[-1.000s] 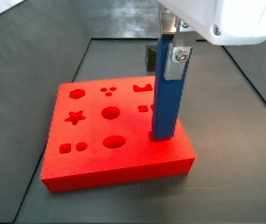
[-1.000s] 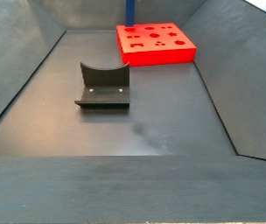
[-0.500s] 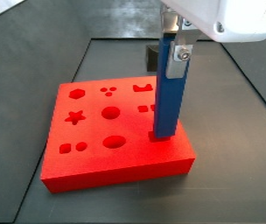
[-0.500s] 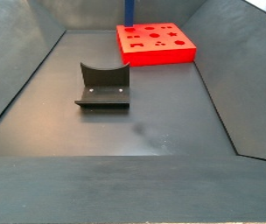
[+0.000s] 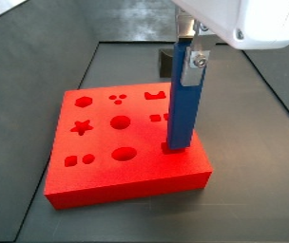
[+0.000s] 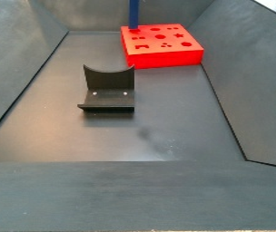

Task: Pick up the rectangle object. Move up. Move to above the board. Insert the rectangle object.
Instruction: Insert the rectangle object.

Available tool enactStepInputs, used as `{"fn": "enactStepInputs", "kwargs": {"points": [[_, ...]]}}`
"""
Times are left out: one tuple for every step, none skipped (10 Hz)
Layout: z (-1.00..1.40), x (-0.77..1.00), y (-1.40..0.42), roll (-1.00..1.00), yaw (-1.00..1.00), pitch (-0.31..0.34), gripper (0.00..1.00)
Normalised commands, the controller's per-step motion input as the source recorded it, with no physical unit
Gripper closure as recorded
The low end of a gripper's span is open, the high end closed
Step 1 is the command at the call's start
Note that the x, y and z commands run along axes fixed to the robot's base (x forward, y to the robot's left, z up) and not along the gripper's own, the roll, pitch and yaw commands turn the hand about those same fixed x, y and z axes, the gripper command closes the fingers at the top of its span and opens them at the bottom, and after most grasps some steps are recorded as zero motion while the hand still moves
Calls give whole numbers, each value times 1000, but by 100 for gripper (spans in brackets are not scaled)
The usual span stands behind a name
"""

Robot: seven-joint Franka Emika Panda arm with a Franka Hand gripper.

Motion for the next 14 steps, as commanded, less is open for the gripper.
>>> {"fn": "enactStepInputs", "kwargs": {"points": [[-97,26,0,33,0,31,100],[-91,29,0,34,0,33,100],[-83,34,0,33,0,27,100],[-66,23,0,39,0,31,100],[-9,89,-91,83,-37,59,100],[0,143,-106,90,-177,81,100],[0,134,-80,79,-186,77,100],[0,94,-23,50,-143,70,100],[0,63,0,14,-103,50,100],[0,54,0,0,-60,34,100],[-34,23,0,16,0,30,100],[-74,0,0,39,0,20,100],[-83,31,0,67,49,19,100],[-54,43,0,56,26,11,100]]}}
